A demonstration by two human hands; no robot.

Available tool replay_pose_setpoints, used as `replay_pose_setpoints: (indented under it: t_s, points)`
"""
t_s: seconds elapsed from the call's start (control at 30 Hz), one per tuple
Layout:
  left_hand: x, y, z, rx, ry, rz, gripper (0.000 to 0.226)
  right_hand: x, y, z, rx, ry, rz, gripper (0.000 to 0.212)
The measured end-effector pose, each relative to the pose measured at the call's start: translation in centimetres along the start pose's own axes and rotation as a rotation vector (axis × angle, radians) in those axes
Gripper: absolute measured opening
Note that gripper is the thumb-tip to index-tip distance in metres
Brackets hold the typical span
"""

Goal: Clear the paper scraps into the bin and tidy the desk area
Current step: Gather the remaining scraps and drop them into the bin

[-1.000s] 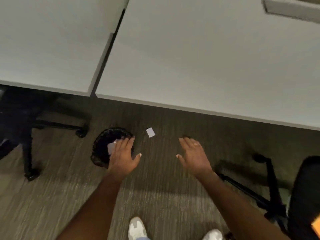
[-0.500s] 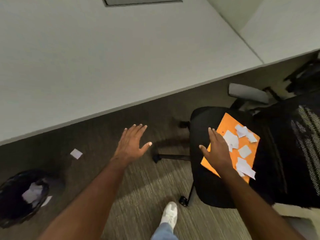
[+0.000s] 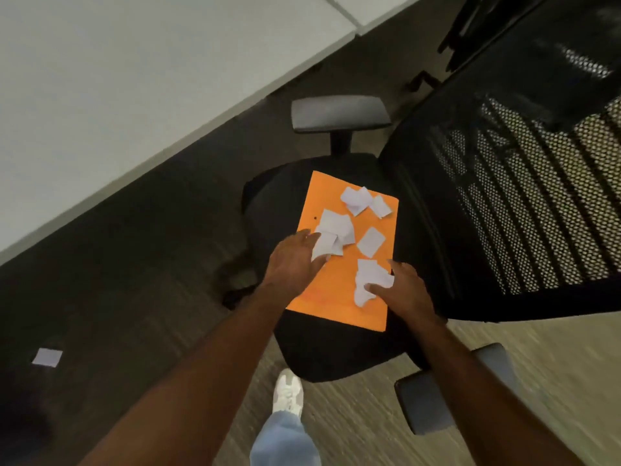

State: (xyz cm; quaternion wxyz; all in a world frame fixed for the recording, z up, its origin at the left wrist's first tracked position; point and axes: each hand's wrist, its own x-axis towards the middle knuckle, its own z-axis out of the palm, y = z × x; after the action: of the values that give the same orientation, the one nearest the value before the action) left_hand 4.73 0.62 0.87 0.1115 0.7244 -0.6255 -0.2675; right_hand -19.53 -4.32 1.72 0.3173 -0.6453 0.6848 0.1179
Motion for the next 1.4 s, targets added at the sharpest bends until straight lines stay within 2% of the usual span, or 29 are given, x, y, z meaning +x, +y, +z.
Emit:
replay_pose_setpoints:
  t_s: [0.1,0.2,0.3,0.4,0.5,0.63,0.8,0.97,1.1,1.2,1.3,1.4]
  points:
    - [3.6,2.6,1.4,0.063,-0.040,0.061,0.066,0.8,0.4,1.3,-0.092,-0.102,-0.015,0.111]
    - [6.8,3.0,1.7,0.305,-0.190,0.194,0.084,1.6,0.0,2.1,-0.235,-0.127,-0.095,0.119]
    - [9.1,2.1,1.7,0.542,-0.383,0.287,0.110,2.6,0.1,2.4,-0.301,-0.167,-0.118,0.118]
    - [10.1,1.5,1.9,0.631,-0.471,0.308,0.116,2.8,0.1,2.7,-0.332,-0.190,-0.113,0.108]
    - [10.1,1.1,2.4,0.662,-0.478,0.329,0.106,2.3,0.0,3.4,-0.327,-0.120,-0.120,0.094]
    - [9.5,0.8,2.9,0.686,-0.289,0.434,0.074,1.6,0.0,4.5,-0.361,0.017,-0.159,0.073]
    - [8.1,1.0,3.3,0.643,-0.197,0.470,0.040,1.2,0.4,5.8,-0.375,0.087,-0.238,0.049]
    - [7.5,1.0,3.4,0.662,-0.153,0.433,0.032,2.0,1.0,5.5,-0.273,0.132,-0.298,0.031]
    - [7.8,0.9,3.6,0.586,-0.131,0.333,0.037,2.5,1.5,4.4,0.128,0.190,-0.178,0.017]
    - [8.2,0.6,3.5,0.464,-0.051,0.239,0.029,2.8,1.5,3.2,0.406,0.239,-0.170,0.009]
    - [8.4,0.1,2.8,0.160,0.015,0.129,0.024,3.9,1.1,1.7,0.543,0.269,-0.183,0.013]
    - [8.4,-0.3,1.8,-0.149,0.045,-0.059,0.018,5.4,0.7,0.2,0.628,0.232,-0.150,0.008]
